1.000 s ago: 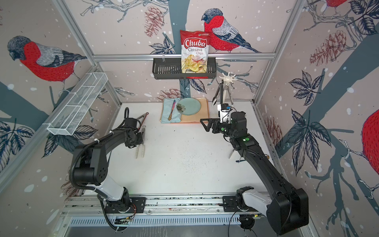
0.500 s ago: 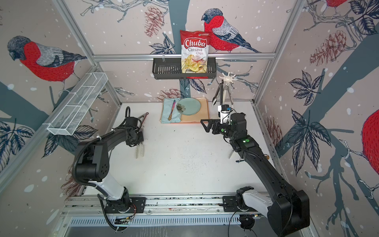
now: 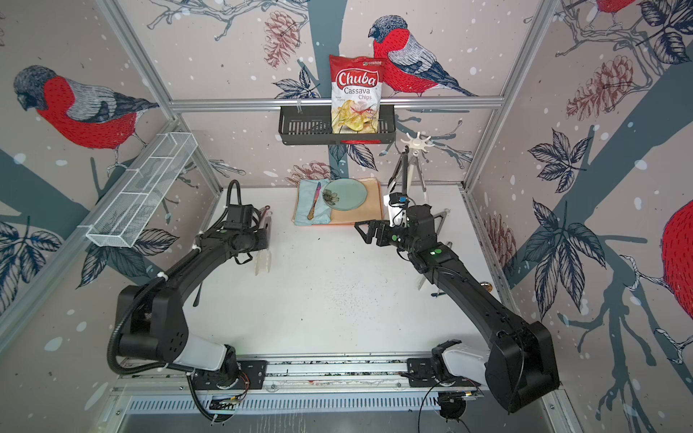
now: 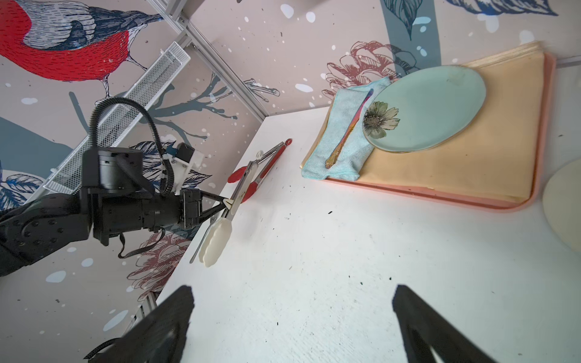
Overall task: Hang food tongs on kitchen utensil racks
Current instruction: Pick up the food tongs from the center of the board.
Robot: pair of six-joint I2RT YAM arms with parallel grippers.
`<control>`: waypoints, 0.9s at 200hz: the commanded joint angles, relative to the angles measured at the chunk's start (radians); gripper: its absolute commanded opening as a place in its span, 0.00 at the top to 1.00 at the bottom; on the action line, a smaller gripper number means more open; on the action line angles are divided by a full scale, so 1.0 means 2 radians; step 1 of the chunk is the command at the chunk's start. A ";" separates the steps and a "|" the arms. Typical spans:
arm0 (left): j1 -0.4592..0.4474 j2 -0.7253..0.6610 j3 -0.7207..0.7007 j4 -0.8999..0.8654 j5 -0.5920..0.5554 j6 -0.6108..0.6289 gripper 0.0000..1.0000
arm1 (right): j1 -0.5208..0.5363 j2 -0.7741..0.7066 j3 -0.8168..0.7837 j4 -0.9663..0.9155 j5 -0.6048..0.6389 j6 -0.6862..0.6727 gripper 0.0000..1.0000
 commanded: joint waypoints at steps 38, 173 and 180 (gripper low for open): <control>-0.073 -0.080 -0.007 0.076 0.006 -0.015 1.00 | 0.026 0.041 0.030 0.041 -0.024 0.013 0.00; -0.264 -0.122 -0.014 0.184 -0.128 -0.048 1.00 | 0.099 0.118 0.092 0.090 -0.009 0.058 0.00; -0.269 -0.121 -0.013 0.185 -0.128 -0.048 1.00 | 0.100 0.120 0.096 0.090 -0.006 0.057 0.00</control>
